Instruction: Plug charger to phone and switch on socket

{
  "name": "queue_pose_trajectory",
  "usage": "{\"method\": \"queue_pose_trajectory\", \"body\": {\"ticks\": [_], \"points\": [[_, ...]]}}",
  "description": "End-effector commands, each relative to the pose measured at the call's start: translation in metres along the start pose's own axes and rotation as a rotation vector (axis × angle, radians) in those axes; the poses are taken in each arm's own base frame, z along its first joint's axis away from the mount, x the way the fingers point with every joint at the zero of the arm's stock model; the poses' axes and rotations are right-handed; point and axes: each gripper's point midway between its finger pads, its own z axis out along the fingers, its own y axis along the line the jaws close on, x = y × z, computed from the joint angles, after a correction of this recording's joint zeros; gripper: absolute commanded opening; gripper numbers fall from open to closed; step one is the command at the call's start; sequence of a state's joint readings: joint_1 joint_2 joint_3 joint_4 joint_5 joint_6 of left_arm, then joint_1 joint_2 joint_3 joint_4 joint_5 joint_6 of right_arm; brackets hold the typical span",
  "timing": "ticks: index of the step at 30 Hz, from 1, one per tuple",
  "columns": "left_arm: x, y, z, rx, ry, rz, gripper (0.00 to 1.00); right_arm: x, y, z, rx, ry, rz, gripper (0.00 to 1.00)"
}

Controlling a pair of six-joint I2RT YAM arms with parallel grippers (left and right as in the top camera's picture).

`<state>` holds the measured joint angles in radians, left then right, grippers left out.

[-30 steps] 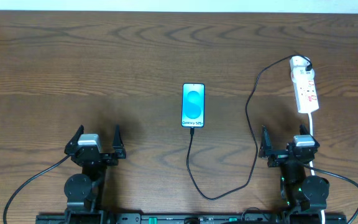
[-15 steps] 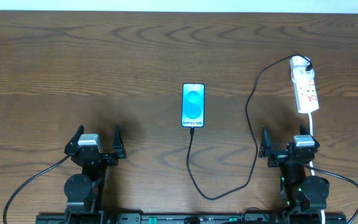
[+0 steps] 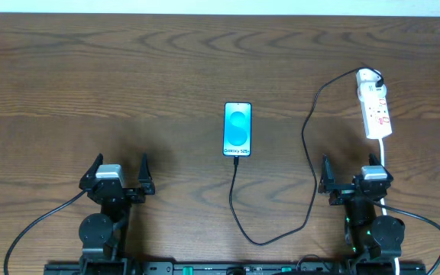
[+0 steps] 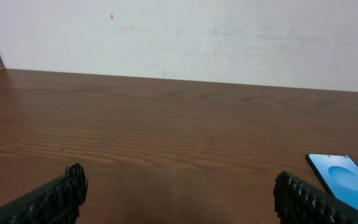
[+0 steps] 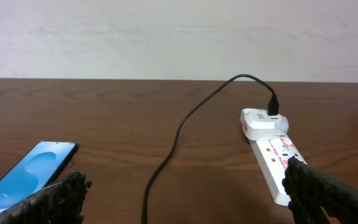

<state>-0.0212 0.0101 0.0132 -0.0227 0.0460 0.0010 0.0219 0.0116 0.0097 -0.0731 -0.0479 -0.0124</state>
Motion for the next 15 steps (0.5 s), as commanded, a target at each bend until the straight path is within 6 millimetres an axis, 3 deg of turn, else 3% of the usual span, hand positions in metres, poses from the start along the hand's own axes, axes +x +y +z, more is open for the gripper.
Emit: {"method": "queue_pose_trajectory", "body": {"ticks": [1,15], "points": [[0.0148,0.0076,0.0000,-0.040,0.050,0.015,0.98,0.0017,-0.0030,-0.0001,0.019,0.003,-0.011,0.99],[0.0148,0.0076,0.0000,-0.040,0.050,0.015,0.98,0.0012,-0.0041,-0.0001,0.026,0.001,0.004,0.99]]}}
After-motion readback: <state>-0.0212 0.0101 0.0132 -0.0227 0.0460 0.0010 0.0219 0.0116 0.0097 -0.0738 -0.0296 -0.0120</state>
